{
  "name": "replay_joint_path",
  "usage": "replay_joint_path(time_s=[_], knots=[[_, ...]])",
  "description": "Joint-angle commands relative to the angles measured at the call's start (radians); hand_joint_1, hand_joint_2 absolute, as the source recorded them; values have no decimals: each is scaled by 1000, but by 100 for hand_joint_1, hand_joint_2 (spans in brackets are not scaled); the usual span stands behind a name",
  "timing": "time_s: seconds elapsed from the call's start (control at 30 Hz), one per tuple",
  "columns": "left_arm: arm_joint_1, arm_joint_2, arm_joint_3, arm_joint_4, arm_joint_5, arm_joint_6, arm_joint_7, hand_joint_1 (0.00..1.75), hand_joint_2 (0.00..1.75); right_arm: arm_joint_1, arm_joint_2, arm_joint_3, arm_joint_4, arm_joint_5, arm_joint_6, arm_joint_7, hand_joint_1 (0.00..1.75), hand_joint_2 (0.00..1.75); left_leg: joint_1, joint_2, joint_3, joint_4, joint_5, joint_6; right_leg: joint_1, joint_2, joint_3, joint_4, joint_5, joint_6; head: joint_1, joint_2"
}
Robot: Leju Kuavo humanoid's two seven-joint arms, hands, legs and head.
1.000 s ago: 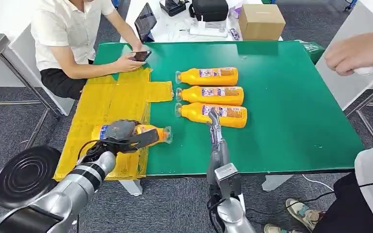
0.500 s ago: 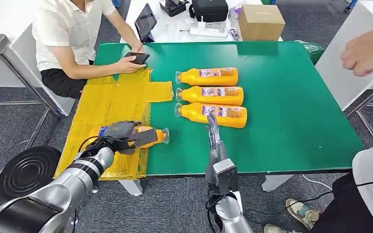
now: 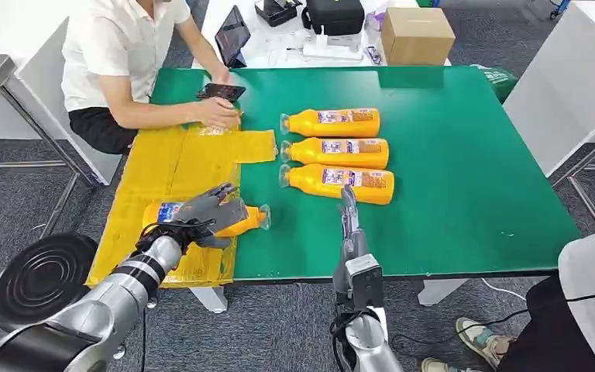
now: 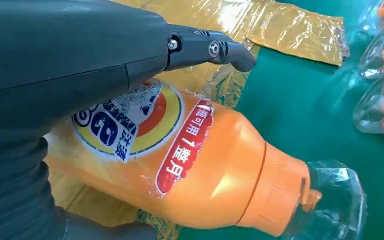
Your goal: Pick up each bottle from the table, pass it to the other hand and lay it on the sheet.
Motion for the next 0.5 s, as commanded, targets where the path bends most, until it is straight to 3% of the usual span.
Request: replay_joint_path(time_s=[0.03,0.23,0.37,0.5], knots=[[105,-22,2,-163,49,123,-36,0,175,-3,-14,-51,43,6,-26,-13,0,0,1,0,1,-1,0,-1,1,0,1,-1,0,-1,0,0],[213,-14,-36,-404,192,118,-113,0,175,1,-7,-54,46,24,-47,-32,0,0,1,1,-1,0,0,-1,1,-1,-1,-1,0,-2,0,0],[291,-57,-81,-610,217,291,-124,0,175,8,-18,-42,29,68,-118,-39,0,0,2,1,-2,1,-1,-2,3,-1,-2,-1,0,-3,0,0],[342,-88,-120,-695,244,451,-177,0,175,3,-62,-28,14,128,-206,-39,0,0,2,-1,-3,0,0,-1,2,-2,-2,-2,0,-2,0,0]])
